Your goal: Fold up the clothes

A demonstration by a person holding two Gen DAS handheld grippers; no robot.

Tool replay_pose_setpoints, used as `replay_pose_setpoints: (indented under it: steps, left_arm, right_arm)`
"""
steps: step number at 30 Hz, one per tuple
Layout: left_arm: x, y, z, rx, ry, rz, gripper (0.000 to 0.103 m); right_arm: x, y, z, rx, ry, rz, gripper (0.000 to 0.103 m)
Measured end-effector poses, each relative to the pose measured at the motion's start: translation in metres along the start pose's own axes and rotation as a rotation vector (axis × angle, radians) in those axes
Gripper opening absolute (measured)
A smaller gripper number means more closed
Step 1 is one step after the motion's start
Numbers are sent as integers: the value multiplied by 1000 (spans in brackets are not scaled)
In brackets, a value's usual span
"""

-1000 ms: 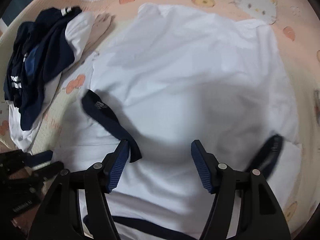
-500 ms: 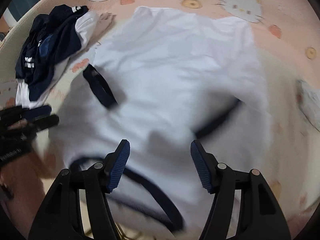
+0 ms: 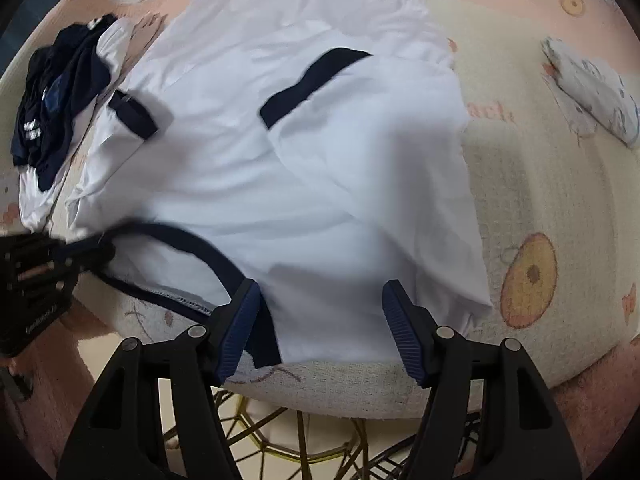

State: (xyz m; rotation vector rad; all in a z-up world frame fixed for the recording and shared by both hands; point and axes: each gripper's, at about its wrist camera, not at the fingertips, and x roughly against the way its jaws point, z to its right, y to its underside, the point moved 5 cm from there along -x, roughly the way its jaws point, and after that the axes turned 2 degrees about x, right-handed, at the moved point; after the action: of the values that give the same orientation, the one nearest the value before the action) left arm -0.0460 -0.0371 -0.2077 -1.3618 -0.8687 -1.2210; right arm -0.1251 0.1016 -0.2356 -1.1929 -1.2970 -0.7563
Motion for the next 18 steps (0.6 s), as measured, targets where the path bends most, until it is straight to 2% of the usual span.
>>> replay_pose_setpoints:
  steps: [2, 4, 7, 10, 13, 16, 18]
  left_arm:
    - [0, 3, 0, 0, -5, -32, 7]
    - [-2, 6, -2, 4, -12, -70, 8]
    - [7, 4, -1, 20, 41, -77, 15]
    - [19, -10, -1, 42, 89, -5, 17]
    - [20, -23, -3, 80, 131, 40, 18]
    - [-2, -15, -11, 132, 112, -10, 22]
    - [-17, -10, -15, 167, 99, -43, 22]
  right_arm:
    - [-1, 4, 7, -26, -4, -8, 65]
    - [-2, 8, 12, -19, 39, -29, 65]
    - [-2, 14, 13, 17, 90, -52, 65]
    - [2, 15, 10, 44, 85, -34, 65]
    - [15, 6, 5, 35, -5, 62, 65]
    - [14, -2, 5, 8, -51, 108, 66]
    - [-5, 3, 3, 41, 27, 45, 65]
